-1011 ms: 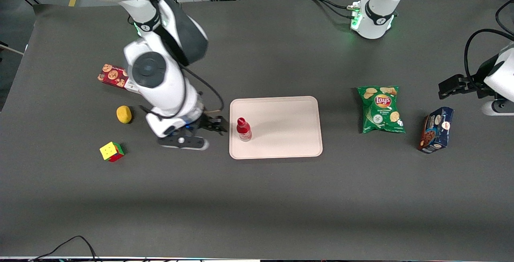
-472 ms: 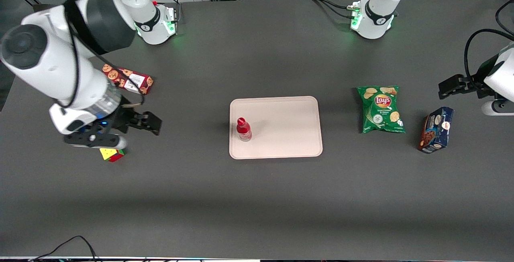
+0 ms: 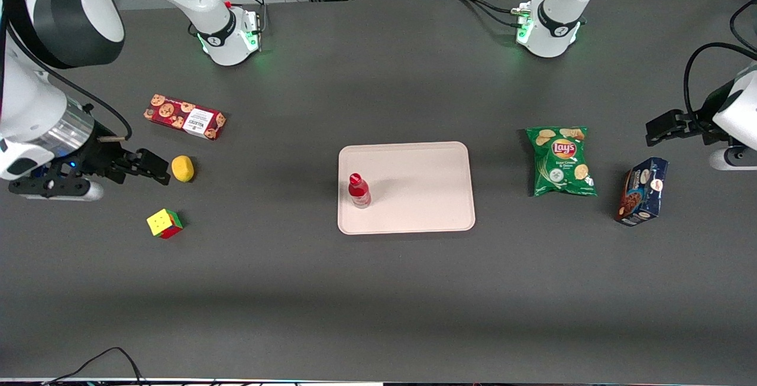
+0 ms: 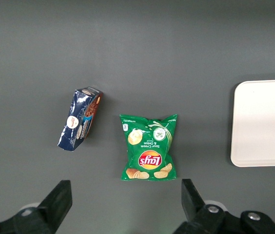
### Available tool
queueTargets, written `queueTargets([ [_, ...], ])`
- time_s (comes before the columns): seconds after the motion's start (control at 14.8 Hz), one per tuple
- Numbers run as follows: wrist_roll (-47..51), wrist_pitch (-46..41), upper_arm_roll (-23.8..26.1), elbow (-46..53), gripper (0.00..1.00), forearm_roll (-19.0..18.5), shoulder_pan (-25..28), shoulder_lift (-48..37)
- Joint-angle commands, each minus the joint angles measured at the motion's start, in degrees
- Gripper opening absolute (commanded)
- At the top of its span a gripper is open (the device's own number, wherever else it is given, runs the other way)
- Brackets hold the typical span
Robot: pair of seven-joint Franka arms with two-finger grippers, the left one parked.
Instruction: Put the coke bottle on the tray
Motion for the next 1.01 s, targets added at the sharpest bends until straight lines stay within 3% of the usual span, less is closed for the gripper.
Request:
queueTargets([
  [0.0,-5.51,2.81,-3.01,-9.99,1.0,0.46,0.49,-7.14],
  [0.47,-12.03,0.02,-6.8,-8.07,1.0,0.02,0.49,-7.32],
  [0.67,-12.29,-2.89,-6.98,-6.22,1.0,-2.78,0.75,-7.41],
  [0.94,-12.29,-4.66,-6.98,-4.81,1.0,-2.88,0.76,-7.32],
])
